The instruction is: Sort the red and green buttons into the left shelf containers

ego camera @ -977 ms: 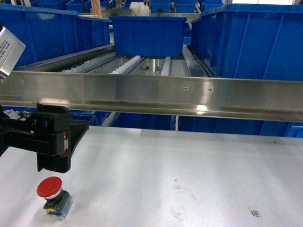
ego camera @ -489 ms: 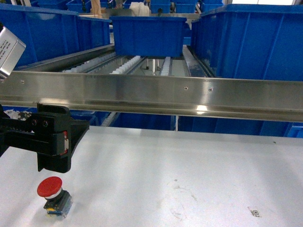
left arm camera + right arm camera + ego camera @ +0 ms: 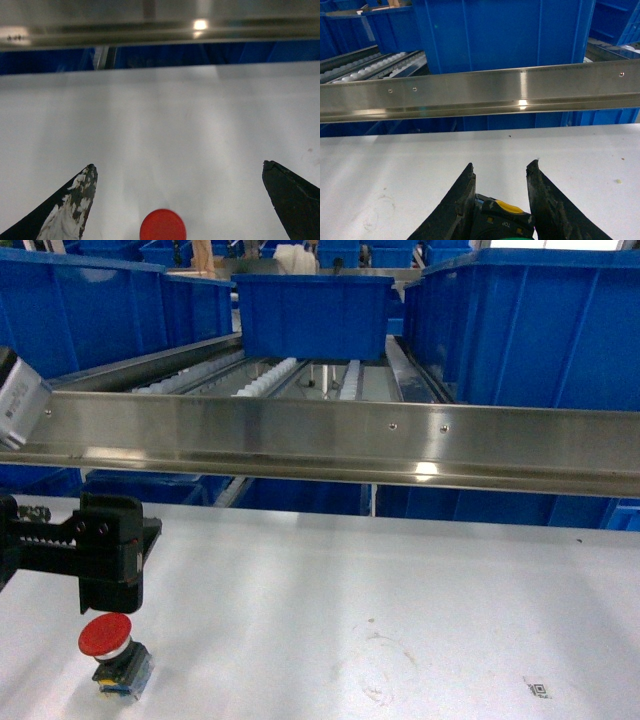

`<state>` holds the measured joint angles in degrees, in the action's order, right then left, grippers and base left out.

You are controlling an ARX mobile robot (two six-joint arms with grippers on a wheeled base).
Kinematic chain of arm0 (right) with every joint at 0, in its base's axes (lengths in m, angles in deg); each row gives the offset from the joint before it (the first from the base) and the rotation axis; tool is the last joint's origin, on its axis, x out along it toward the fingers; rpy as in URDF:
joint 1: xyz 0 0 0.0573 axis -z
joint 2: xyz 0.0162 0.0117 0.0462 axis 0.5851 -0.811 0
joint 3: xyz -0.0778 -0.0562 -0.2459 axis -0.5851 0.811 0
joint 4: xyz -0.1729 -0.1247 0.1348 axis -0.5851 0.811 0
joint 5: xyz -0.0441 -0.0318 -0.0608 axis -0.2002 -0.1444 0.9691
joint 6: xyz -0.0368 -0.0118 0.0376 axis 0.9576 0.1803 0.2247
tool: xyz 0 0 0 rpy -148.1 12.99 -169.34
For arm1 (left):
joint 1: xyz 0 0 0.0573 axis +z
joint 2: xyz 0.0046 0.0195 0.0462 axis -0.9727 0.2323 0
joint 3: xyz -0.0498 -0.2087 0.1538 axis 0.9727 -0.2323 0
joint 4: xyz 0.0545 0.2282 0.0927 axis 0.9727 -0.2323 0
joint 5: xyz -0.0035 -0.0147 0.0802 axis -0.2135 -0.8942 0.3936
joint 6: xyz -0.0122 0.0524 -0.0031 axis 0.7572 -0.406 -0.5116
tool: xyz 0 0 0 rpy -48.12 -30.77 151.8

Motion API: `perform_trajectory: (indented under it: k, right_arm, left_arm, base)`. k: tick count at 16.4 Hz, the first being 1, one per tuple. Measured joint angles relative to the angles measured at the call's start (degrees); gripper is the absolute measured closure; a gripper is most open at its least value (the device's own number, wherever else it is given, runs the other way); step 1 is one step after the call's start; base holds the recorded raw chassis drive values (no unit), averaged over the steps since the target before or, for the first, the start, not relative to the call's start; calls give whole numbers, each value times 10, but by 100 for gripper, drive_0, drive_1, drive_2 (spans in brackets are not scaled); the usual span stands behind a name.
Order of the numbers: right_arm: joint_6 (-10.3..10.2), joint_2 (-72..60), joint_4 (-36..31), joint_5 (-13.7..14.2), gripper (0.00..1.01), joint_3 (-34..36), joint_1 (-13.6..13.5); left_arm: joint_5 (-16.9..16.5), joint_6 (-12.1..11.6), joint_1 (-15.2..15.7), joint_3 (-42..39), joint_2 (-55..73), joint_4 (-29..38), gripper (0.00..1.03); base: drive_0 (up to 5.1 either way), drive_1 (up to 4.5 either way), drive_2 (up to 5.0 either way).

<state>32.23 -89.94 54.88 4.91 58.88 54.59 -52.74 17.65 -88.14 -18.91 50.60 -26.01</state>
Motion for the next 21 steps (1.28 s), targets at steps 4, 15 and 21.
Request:
perform_trajectory:
  k: [4, 15, 21]
  right_arm:
    - [0, 0, 0, 0, 73, 0, 0]
    - [0, 0, 0, 0, 73, 0, 0]
    - [0, 0, 0, 0, 73, 0, 0]
  left_arm:
    - [-13, 5, 12, 33, 167, 51, 5]
    - [-42, 10, 36, 29, 290, 131, 5]
    - [-34, 0, 24, 31, 297, 131, 32]
  base:
    - [0, 0, 0]
    - [0, 0, 0]
    - [0, 0, 0]
